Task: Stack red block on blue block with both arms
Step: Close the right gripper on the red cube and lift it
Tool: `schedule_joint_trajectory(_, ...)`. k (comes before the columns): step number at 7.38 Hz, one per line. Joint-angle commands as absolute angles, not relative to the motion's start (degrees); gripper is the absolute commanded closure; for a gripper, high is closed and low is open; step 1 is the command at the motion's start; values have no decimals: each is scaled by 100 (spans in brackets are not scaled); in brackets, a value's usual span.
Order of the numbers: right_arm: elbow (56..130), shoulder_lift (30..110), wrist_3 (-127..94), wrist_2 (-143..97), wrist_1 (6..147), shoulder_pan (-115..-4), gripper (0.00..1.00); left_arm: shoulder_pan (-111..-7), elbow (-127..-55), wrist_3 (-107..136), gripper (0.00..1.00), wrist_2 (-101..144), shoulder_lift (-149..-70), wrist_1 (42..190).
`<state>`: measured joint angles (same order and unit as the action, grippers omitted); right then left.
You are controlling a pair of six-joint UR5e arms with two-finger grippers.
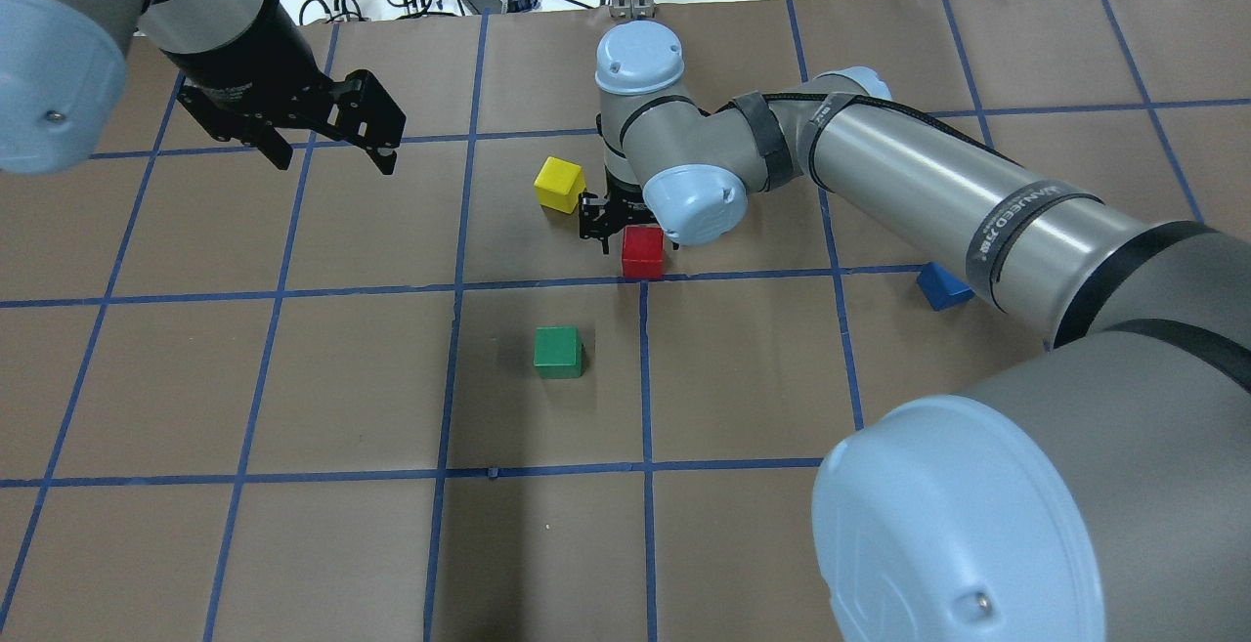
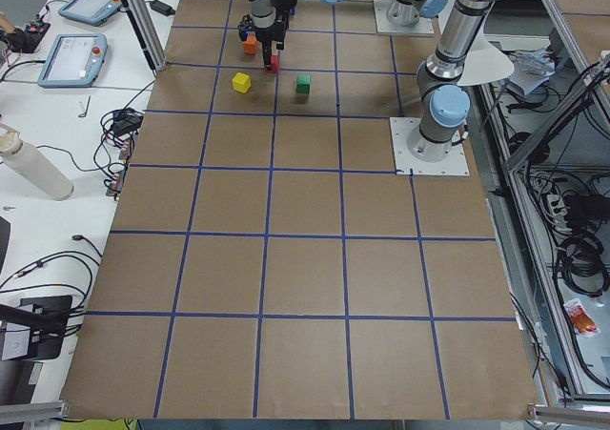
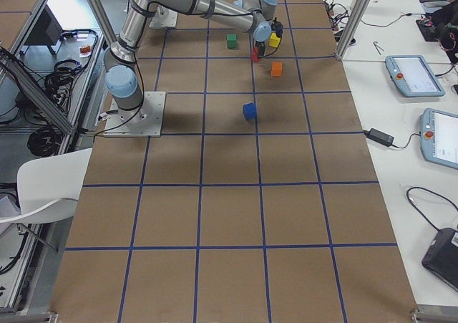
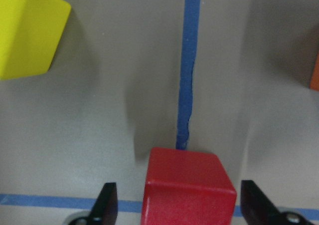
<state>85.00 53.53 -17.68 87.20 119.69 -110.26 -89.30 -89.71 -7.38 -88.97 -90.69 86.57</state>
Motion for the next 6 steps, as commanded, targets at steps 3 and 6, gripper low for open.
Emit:
schedule_joint_trajectory(3, 8420, 5614, -1767, 8754, 11709, -10908, 100, -8903, -8982, -738, 0, -8895, -9026, 8657)
schedule_joint_trajectory(6, 8463, 6387, -1706, 8772, 10752, -10480, 100, -8903, -9052, -738, 0, -8895, -8983, 8657)
